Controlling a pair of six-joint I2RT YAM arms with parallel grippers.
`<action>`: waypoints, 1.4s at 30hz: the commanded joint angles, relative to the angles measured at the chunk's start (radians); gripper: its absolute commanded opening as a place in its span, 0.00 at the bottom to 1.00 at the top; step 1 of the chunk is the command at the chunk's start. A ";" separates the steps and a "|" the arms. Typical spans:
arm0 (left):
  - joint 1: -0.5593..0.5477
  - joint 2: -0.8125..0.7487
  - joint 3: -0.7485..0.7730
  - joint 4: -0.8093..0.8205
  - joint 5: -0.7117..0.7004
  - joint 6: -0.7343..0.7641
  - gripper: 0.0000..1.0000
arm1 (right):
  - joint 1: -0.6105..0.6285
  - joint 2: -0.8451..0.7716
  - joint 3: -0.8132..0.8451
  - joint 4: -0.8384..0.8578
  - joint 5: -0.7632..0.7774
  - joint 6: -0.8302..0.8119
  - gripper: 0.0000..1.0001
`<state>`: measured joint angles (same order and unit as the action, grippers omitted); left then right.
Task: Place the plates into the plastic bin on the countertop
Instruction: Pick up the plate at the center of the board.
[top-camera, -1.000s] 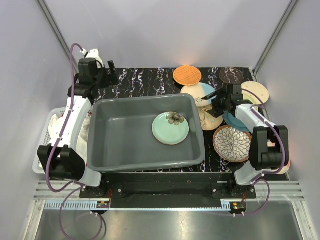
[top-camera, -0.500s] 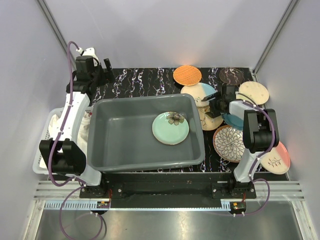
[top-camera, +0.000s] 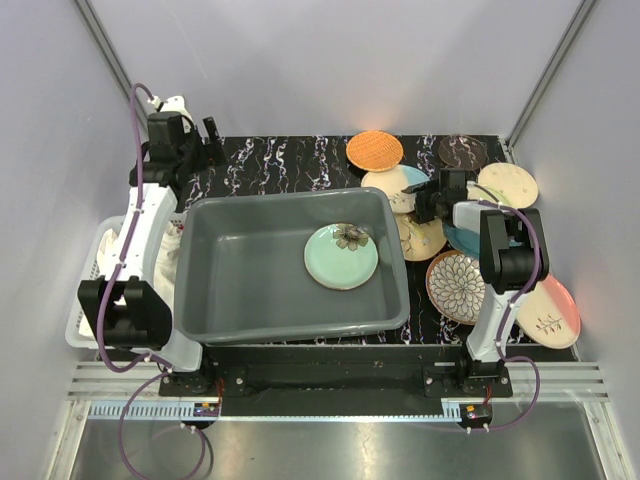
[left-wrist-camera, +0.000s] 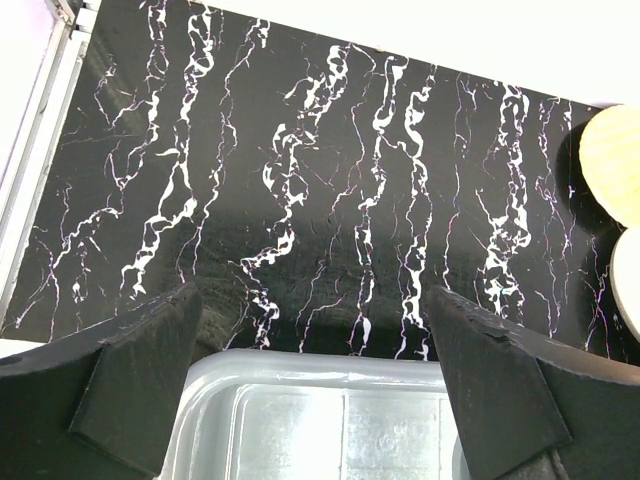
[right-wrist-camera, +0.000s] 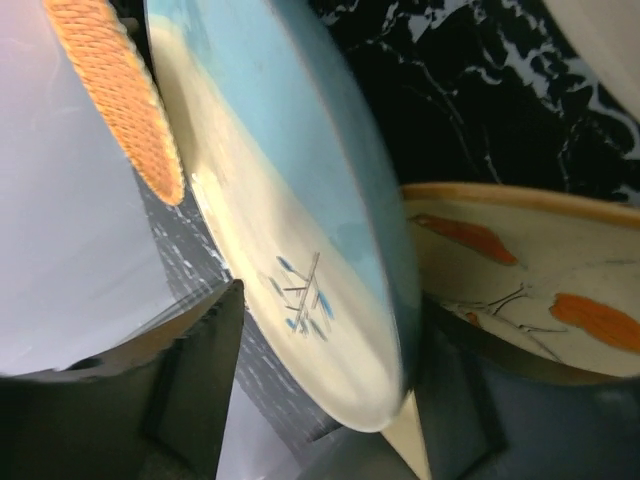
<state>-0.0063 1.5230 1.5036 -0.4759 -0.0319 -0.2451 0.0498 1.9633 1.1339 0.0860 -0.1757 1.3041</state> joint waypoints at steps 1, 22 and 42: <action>0.005 0.008 0.050 0.039 0.026 -0.010 0.99 | 0.004 0.054 0.024 0.024 0.021 0.023 0.63; 0.029 -0.007 0.038 0.036 0.048 -0.010 0.99 | 0.002 -0.106 -0.037 0.035 0.093 -0.046 0.00; 0.029 -0.029 0.015 0.054 0.069 -0.023 0.99 | 0.001 -0.359 -0.045 -0.006 0.163 -0.209 0.00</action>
<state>0.0189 1.5272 1.5036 -0.4755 0.0093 -0.2565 0.0532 1.7256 1.0645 -0.0101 -0.0372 1.1355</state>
